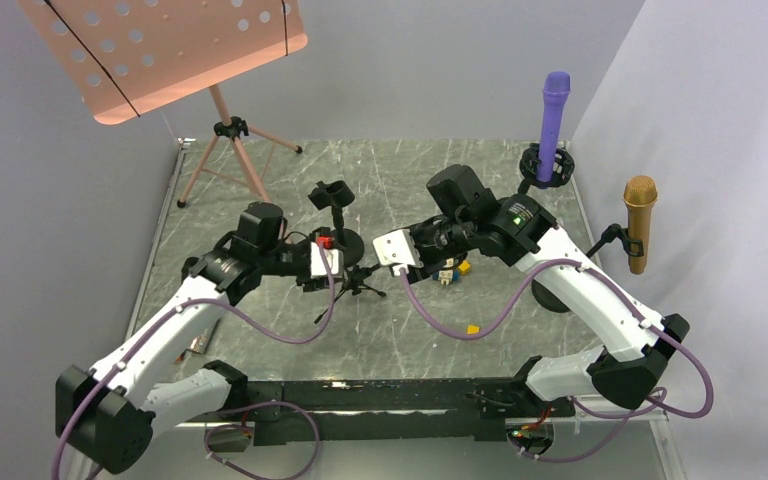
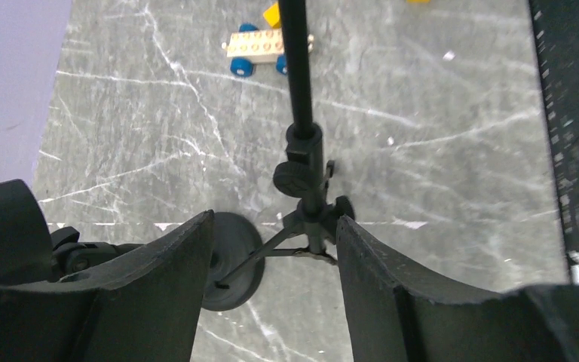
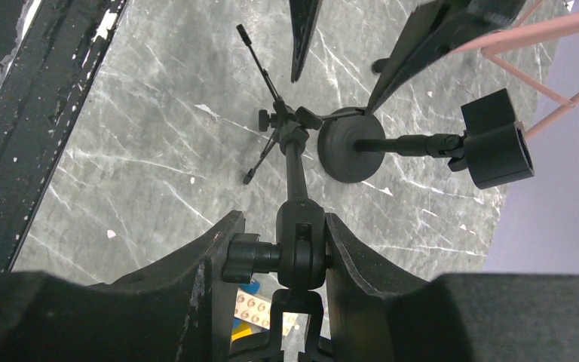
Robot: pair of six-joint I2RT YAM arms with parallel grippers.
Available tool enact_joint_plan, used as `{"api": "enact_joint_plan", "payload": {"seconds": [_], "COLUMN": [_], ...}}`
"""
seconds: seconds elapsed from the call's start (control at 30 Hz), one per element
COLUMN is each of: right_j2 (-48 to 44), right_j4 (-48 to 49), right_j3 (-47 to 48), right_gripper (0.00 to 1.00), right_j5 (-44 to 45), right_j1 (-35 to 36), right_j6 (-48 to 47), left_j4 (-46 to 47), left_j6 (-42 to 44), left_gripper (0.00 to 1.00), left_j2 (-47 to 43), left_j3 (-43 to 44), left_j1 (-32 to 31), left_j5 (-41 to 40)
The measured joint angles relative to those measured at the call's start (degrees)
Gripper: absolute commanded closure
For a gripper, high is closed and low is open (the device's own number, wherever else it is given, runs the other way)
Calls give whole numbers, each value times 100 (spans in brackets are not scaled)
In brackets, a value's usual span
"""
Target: Remove the microphone from the stand
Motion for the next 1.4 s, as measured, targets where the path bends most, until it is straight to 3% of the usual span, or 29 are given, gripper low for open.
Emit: {"api": "enact_joint_plan", "payload": {"seconds": [0.2,0.4,0.57,0.7,0.87,1.0,1.03,1.13,1.2,1.3,1.4], "right_j2": [15,17,17,17,26,50,50,50,50,44,44], "right_j4": [-4,-9,-26,-26,-44,-50,-52,-70,-83,-74,-26], "right_j3": [31,46,52,52,85,118,118,118,118,120,120], "right_gripper": [94,94,94,94,94,94,94,94,94,94,94], "right_j5": [55,105,116,125,179,208,212,221,232,262,361], "right_j1": [31,42,52,59,72,72,72,74,79,76,72], "right_j6": [76,83,90,90,87,90,87,87,85,79,63], "left_j4": [166,168,216,234,238,219,190,-79,-472,-946,-474], "left_j6": [691,1189,1397,1464,1469,1381,1309,938,219,-1375,-3392], "left_gripper": [41,57,52,56,72,100,100,100,100,100,100], "left_j2": [522,564,562,562,562,564,570,706,994,1626,2020], "left_j3": [39,39,35,28,28,28,46,302,761,1580,1652], "left_j1": [-345,-876,-1045,-1062,-1062,-1062,-1062,-1060,-973,-623,-131], "left_j5": [-284,-544,-944,-1207,-1360,-1390,-1390,-1370,-1167,-378,562]}}
